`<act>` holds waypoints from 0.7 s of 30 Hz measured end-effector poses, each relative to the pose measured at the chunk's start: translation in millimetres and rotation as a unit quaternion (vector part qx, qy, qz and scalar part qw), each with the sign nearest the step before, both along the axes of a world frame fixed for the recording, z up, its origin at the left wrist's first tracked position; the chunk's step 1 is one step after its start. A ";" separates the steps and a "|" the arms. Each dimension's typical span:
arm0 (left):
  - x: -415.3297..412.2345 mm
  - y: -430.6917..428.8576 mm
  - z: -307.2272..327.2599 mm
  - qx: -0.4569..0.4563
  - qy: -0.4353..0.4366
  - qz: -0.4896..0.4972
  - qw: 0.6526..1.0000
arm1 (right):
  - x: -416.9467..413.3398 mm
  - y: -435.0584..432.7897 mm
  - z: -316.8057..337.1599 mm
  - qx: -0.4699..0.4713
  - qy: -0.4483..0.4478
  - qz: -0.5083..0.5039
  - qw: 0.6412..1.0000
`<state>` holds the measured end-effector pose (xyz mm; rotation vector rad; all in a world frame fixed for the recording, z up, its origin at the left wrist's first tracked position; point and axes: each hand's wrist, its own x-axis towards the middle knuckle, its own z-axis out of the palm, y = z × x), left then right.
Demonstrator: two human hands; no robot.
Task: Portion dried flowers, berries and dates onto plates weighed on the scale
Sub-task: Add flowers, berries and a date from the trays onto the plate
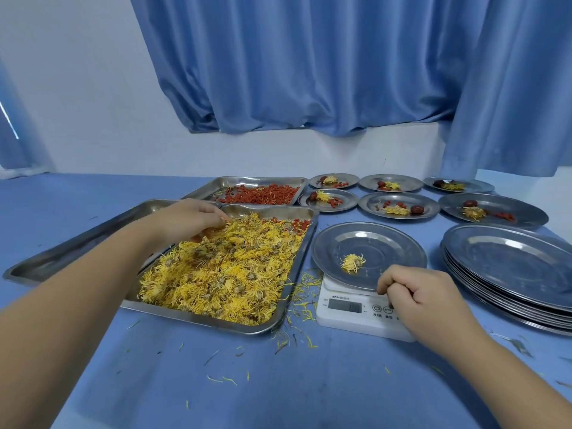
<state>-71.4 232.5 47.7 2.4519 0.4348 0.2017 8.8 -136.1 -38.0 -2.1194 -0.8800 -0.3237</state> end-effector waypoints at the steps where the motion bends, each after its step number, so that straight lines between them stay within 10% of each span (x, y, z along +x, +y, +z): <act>1: 1.6 -3.0 -0.7 -0.010 -0.001 0.001 1.000 | 0.1 -0.5 0.2 0.002 -0.001 -0.001 1.000; 21: 88.6 -153.3 -11.8 -0.056 -0.072 -0.190 0.977 | 10.3 -5.7 3.0 0.038 -0.029 -0.008 0.999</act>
